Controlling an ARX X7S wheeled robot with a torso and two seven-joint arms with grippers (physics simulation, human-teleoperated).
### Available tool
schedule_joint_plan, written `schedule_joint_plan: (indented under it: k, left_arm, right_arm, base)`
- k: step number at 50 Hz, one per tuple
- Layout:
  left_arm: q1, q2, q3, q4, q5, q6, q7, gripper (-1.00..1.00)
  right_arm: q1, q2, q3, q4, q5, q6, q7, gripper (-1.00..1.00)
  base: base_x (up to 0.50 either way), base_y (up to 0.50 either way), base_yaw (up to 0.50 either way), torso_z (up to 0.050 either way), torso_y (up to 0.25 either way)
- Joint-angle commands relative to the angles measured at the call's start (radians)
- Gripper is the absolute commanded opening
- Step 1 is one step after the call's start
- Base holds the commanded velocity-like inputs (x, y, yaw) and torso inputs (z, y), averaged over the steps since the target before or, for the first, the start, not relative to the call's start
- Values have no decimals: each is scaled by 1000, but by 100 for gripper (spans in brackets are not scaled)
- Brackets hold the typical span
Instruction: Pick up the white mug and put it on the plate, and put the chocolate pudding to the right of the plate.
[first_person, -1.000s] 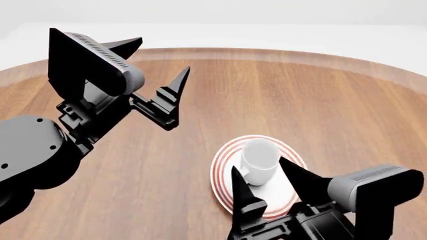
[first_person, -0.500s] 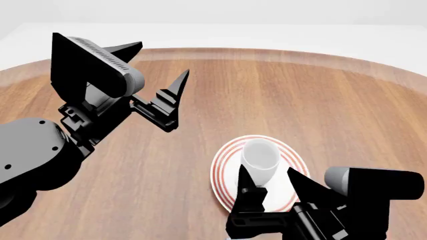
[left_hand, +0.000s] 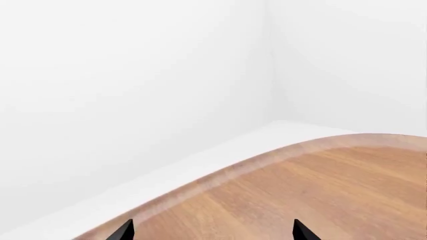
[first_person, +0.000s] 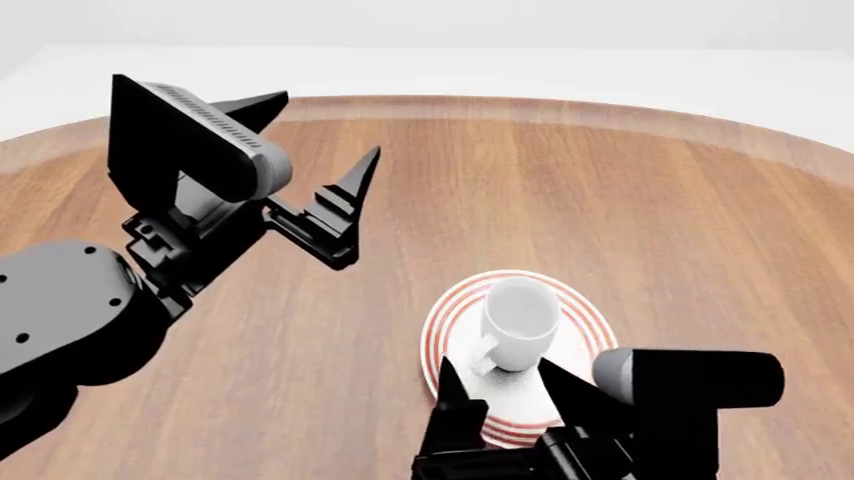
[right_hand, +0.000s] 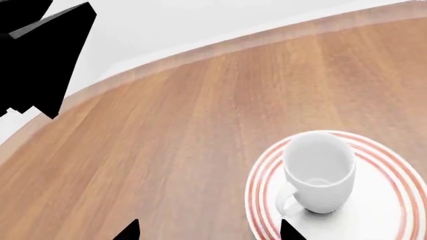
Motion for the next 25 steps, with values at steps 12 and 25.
schedule_joint_plan:
  k: [12,25]
  left_arm:
    - [21,17,-21,-11,28,2,24,100]
    - [32,20,-24,-20,23,9,28,100]
  right_arm:
    - [-269,-109,464,59,126,237,0,100]
    - [-541,-194,849,112,161,552,0,100]
  base:
    - [0,0,0,0,0]
    - [0,0,0,0,0]
